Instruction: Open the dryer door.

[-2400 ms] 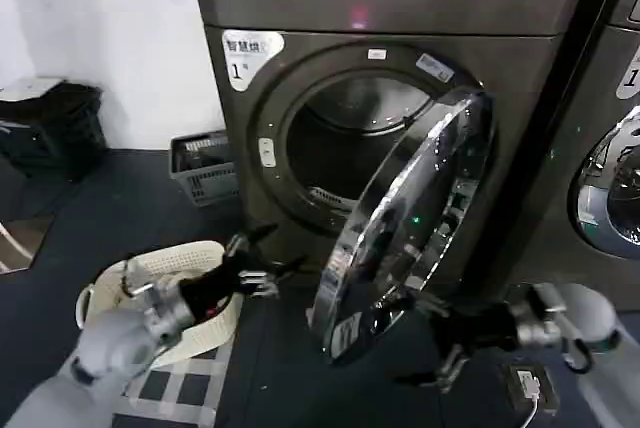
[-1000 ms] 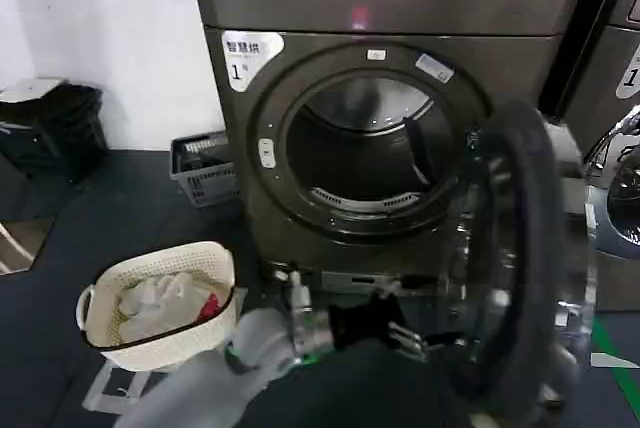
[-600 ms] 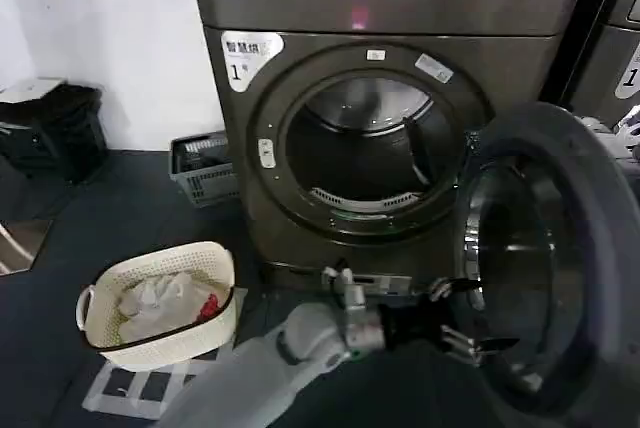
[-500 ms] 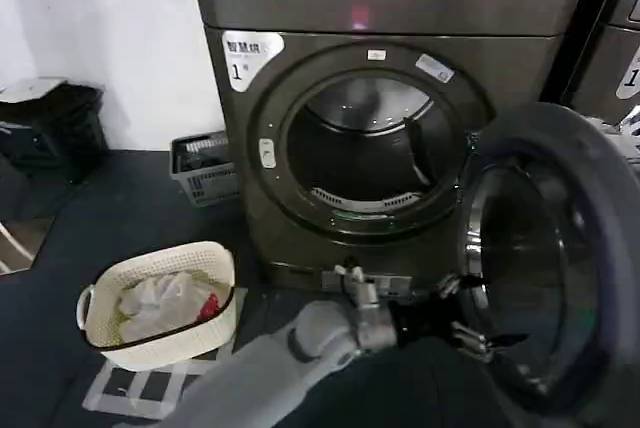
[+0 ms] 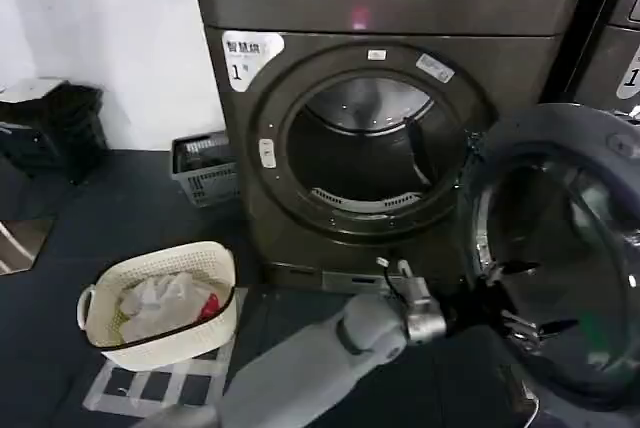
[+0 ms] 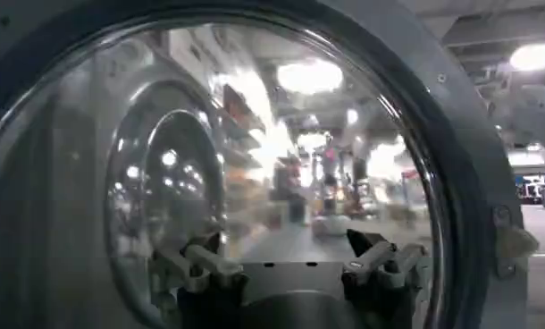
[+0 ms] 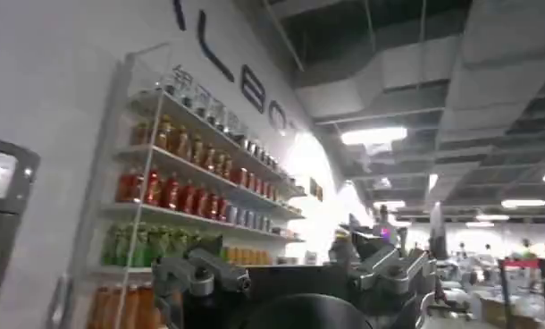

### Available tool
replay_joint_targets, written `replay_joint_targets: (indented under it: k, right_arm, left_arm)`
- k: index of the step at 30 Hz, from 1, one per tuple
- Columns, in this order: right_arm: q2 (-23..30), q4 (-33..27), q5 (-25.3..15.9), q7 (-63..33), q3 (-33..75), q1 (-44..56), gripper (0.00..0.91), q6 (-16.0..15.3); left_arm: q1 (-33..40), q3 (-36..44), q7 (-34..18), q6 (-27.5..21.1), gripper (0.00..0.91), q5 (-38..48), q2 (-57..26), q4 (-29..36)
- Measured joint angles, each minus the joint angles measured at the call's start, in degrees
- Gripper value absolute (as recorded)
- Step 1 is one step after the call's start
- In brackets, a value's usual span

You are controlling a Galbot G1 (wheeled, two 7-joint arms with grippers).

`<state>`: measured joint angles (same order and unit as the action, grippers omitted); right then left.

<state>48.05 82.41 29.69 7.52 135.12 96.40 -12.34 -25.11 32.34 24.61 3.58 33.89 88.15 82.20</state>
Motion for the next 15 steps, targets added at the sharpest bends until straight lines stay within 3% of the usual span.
replay_joint_targets:
  k: [8,15]
  right_arm:
    - [0.4,-0.7,-3.2,0.9,2.5,1.4,0.907,1.8]
    - [0.9,-0.1,-3.1,1.8,2.5,1.5,0.907,1.8]
  left_arm:
    - [2.6,0.8,-2.1,1.1,0.907,-1.7,4.0,-5.3]
    - [4.4,0.4,-5.8,3.7,0.907,-4.5,4.1,-9.5]
